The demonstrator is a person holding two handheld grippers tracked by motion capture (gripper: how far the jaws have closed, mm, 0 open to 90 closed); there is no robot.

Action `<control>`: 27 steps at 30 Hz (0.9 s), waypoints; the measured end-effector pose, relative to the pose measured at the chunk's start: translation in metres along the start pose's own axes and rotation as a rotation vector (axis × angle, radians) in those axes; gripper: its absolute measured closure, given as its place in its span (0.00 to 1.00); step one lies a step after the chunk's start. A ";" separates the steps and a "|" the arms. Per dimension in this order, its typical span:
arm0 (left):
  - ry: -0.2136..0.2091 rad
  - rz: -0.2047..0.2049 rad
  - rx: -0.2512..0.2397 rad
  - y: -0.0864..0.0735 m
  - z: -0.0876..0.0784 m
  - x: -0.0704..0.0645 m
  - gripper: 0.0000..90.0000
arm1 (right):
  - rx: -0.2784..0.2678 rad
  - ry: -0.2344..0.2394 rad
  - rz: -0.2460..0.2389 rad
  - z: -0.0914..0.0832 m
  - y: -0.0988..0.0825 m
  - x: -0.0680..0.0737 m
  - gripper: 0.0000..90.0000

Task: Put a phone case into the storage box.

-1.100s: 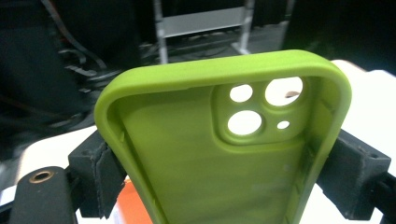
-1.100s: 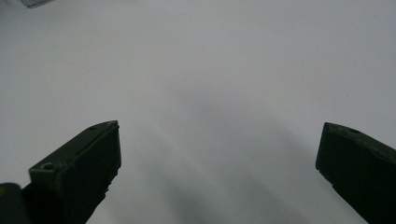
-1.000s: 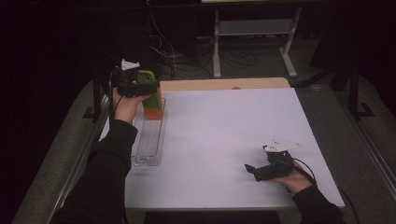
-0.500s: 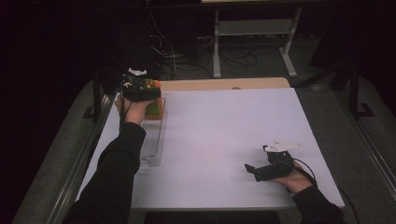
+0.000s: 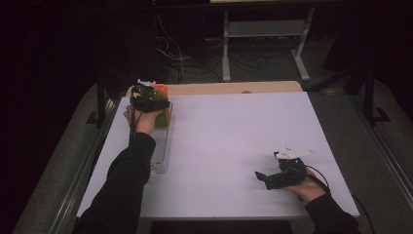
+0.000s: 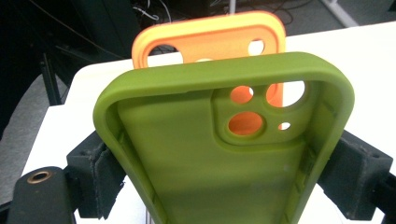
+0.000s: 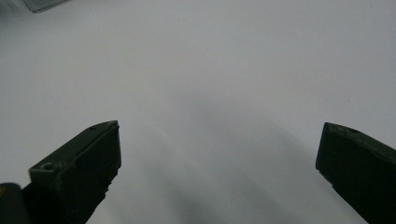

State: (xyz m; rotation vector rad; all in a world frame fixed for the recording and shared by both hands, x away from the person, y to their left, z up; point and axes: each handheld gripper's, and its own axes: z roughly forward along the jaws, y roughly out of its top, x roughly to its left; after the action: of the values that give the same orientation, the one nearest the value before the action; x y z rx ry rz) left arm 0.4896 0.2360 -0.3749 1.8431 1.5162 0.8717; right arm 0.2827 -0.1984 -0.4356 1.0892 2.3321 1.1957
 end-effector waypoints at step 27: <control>-0.268 0.053 -0.032 0.003 -0.035 0.007 0.02 | -0.004 0.003 -0.001 -0.001 0.000 0.001 0.00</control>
State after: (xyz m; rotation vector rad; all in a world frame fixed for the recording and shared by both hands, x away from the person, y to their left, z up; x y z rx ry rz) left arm 0.4649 0.2434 -0.3502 1.8984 1.2852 0.6384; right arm 0.2814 -0.1981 -0.4350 1.0854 2.3314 1.2019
